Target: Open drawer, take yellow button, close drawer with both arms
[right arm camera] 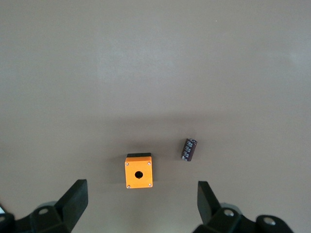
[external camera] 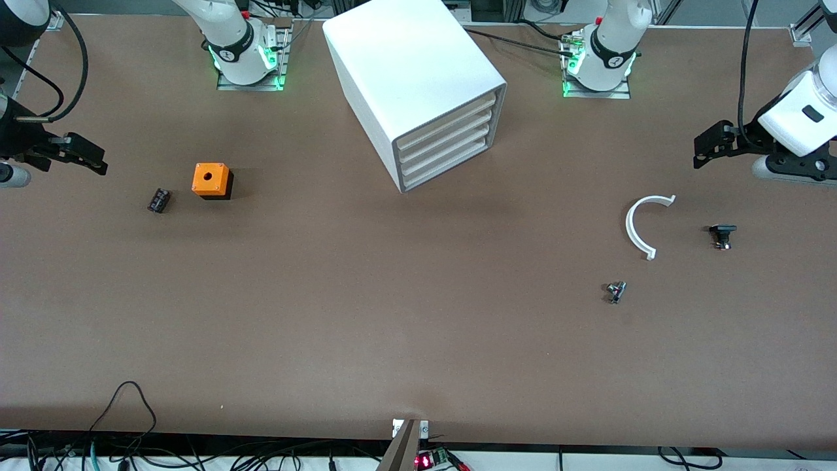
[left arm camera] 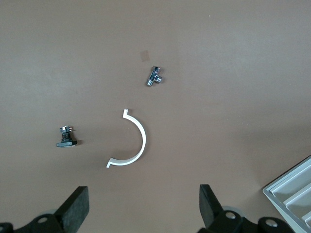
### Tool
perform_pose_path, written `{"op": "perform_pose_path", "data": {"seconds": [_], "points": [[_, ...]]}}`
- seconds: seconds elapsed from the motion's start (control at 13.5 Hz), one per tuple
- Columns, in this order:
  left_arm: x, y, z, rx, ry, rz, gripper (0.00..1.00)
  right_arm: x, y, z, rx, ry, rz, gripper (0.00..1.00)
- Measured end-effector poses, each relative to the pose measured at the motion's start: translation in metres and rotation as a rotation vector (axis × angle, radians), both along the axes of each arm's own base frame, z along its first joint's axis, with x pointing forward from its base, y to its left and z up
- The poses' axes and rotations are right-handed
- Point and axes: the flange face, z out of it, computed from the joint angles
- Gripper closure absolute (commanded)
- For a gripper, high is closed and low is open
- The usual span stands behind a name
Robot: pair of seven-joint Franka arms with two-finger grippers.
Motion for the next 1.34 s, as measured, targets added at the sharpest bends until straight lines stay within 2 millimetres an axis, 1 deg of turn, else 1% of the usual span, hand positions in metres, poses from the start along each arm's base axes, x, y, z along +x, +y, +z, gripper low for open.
{"op": "perform_pose_path", "data": {"seconds": [0.59,0.97,1.04,1.19,1.34], "points": [[0.0,0.0,0.007,-0.001,-0.014,0.0,0.0,0.0,0.0,0.0,0.0,0.0,0.0,0.0],[0.0,-0.009,0.009,-0.001,-0.018,-0.016,0.0,0.0,0.0,0.0,0.0,0.0,0.0,0.0],[-0.001,-0.011,0.007,-0.001,-0.01,-0.02,0.0,0.0,0.0,0.0,0.0,0.0,0.0,0.0],[-0.001,-0.013,-0.006,-0.002,0.035,-0.025,0.0,0.0,0.0,0.0,0.0,0.0,0.0,0.0],[-0.002,-0.02,-0.021,-0.068,0.086,-0.024,0.0,0.0,0.0,0.0,0.0,0.0,0.0,0.0]]}}
